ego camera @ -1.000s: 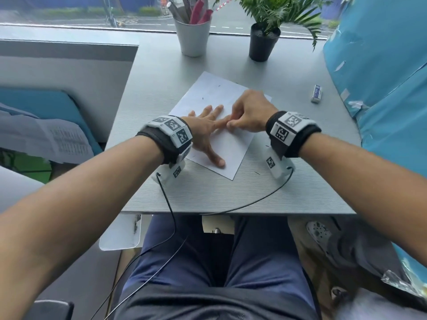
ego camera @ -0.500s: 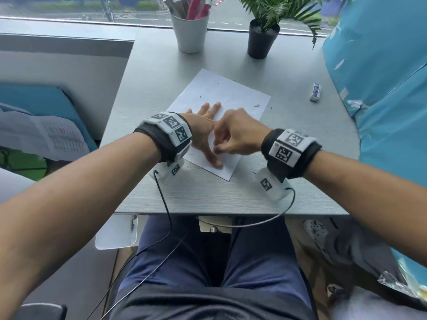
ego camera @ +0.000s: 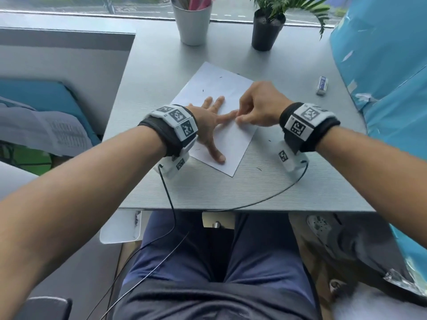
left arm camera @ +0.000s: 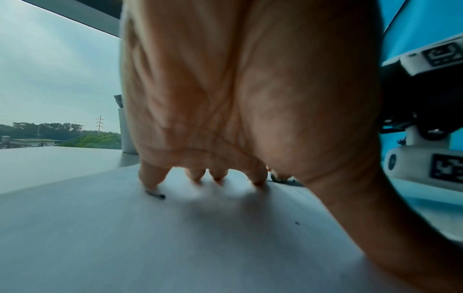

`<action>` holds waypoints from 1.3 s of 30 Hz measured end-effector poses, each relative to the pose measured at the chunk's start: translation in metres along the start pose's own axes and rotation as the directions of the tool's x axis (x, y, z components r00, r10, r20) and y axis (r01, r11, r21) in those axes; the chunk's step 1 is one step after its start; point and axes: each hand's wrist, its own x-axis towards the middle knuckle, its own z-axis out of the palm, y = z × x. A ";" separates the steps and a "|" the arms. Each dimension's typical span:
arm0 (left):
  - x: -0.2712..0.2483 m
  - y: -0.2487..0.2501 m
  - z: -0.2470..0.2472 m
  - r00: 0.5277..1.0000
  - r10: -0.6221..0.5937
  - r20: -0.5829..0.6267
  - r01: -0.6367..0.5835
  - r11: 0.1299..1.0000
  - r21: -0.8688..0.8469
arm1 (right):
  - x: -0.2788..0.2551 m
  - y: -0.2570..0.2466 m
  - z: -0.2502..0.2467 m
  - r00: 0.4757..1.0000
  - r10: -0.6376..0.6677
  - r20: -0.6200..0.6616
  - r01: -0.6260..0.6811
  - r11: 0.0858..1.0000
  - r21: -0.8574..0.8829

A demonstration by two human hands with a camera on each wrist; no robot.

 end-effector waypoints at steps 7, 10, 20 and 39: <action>0.001 0.007 -0.006 0.998 -0.041 0.045 0.040 0.999 0.035 | -0.007 -0.005 -0.001 0.998 -0.026 0.060 0.027 0.999 -0.021; -0.001 0.007 -0.007 0.997 -0.052 0.049 0.050 0.998 0.037 | -0.006 -0.005 0.003 1.000 -0.012 0.019 0.013 1.000 -0.007; 0.000 0.007 -0.007 0.998 -0.053 0.044 0.051 0.998 0.036 | -0.015 -0.004 0.007 0.998 -0.049 0.035 0.049 0.999 0.004; 0.003 0.002 -0.004 1.000 -0.020 0.017 0.021 1.000 -0.021 | -0.008 -0.012 0.014 1.000 -0.030 0.002 0.029 0.999 0.013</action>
